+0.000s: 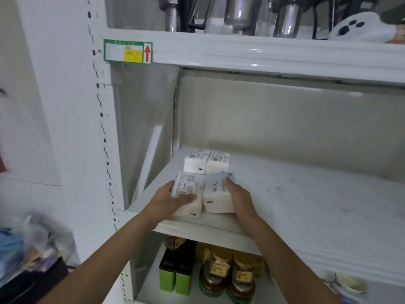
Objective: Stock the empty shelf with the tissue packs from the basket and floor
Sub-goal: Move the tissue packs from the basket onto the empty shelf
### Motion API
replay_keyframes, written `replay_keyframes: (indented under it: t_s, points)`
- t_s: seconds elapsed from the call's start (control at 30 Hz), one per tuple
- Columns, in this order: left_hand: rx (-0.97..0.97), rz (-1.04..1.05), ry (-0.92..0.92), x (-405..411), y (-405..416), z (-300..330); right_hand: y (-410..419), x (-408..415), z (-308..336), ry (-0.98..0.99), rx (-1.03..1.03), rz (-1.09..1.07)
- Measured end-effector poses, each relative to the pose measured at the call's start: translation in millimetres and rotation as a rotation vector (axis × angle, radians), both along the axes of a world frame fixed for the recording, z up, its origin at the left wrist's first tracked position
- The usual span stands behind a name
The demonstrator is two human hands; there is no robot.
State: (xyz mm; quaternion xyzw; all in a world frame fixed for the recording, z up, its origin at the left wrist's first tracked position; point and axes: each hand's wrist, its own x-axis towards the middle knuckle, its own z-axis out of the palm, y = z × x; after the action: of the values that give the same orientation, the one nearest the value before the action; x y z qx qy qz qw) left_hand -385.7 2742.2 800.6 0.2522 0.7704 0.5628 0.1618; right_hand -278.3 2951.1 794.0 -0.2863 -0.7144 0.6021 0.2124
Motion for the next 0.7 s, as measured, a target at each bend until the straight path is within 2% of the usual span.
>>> replay_keyframes:
  t_s: [0.1, 0.27, 0.43, 0.57, 0.7]
  points:
    - [-0.047, -0.113, 0.104, -3, -11, -8, -2, 19, -8, 0.063, 0.117, 0.178]
    - [-0.122, -0.15, 0.214, -18, -9, -13, 7, 19, -12, -0.011, 0.309, 0.307]
    - [-0.166, -0.156, 0.298, -41, 4, -9, 12, -1, -14, -0.038, 0.428, 0.211]
    - [-0.156, -0.201, 0.257, -67, 17, -4, 17, -19, -10, -0.124, 0.462, 0.118]
    - [-0.128, -0.131, 0.234, -81, 35, -6, 25, -34, -11, -0.16, 0.465, 0.048]
